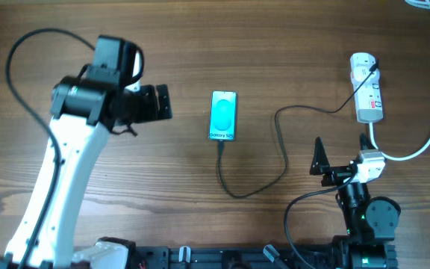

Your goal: Plug charger to phone and switch on socket

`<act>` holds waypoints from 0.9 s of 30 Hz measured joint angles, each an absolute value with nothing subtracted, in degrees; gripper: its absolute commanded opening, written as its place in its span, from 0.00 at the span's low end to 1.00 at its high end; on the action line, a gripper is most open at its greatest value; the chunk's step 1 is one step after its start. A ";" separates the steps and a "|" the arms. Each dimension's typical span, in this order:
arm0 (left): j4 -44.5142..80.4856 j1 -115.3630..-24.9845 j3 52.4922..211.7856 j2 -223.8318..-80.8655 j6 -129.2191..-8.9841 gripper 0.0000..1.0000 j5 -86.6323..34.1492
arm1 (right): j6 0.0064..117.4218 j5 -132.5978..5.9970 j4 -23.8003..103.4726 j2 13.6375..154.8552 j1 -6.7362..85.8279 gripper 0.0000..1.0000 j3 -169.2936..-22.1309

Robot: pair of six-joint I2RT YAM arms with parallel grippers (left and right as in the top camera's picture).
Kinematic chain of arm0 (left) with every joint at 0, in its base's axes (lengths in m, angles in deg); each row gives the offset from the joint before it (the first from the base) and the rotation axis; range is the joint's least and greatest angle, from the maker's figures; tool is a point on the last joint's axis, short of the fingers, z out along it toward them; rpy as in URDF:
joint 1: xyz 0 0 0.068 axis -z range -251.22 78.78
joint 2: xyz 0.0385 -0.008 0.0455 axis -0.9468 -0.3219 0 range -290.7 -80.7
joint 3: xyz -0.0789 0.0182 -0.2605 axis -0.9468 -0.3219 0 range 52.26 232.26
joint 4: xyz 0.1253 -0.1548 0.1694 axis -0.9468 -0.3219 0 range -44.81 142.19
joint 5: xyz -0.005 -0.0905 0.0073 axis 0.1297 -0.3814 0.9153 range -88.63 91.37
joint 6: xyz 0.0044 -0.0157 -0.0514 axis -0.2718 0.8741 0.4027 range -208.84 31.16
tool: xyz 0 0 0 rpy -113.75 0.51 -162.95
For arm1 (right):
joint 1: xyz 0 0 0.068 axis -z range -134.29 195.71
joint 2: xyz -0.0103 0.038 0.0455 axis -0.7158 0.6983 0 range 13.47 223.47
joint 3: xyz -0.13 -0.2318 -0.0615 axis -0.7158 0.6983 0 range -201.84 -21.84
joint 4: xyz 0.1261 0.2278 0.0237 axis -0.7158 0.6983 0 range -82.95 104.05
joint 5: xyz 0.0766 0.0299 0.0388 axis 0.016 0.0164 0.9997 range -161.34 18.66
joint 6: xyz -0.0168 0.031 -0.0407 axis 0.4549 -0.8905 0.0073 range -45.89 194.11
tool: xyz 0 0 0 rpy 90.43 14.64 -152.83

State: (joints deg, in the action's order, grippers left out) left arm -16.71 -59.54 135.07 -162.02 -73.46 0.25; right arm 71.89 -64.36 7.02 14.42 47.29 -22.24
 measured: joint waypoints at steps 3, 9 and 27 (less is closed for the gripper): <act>-15.53 -61.51 131.18 -156.47 -73.46 1.00 0.64 | 71.89 -64.36 7.02 14.40 47.29 1.00 -22.24; 0.07 -64.94 113.19 -143.75 -73.51 1.00 1.10 | 71.89 -64.36 7.02 14.36 47.29 1.00 -22.24; 28.79 -65.42 72.73 -97.96 -78.69 1.00 -0.21 | 71.89 -64.38 7.02 14.36 47.29 1.00 -22.24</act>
